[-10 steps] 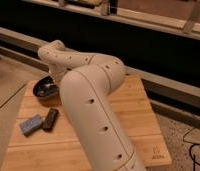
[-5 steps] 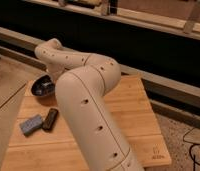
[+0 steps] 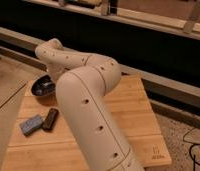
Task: Drag the ceramic bowl in a circle
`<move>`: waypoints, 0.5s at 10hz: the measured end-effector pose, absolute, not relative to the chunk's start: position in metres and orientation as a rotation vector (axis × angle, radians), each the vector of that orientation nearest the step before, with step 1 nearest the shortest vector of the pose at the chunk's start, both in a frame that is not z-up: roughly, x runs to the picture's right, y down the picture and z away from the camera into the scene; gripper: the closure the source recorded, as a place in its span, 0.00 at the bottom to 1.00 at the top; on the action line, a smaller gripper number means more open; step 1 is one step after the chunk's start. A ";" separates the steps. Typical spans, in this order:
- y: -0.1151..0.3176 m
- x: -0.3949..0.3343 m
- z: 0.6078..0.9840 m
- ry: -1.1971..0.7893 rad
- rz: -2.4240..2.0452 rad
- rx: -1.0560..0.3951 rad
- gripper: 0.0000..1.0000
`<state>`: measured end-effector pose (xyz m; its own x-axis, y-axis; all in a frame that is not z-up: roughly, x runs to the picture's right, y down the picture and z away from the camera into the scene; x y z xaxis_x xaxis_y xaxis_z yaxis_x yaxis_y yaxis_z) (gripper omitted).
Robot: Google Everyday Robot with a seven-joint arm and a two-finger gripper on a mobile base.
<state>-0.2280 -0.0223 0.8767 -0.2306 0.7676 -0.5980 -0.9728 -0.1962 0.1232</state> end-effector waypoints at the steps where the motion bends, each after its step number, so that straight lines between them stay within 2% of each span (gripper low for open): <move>1: -0.022 -0.228 0.877 0.574 1.738 -0.486 0.36; 2: -0.022 -0.228 0.877 0.575 1.738 -0.486 0.23; 5: -0.022 -0.228 0.877 0.574 1.739 -0.486 0.20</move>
<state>-0.2277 -0.0224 0.8768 -0.2312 0.7675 -0.5979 -0.9726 -0.1968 0.1235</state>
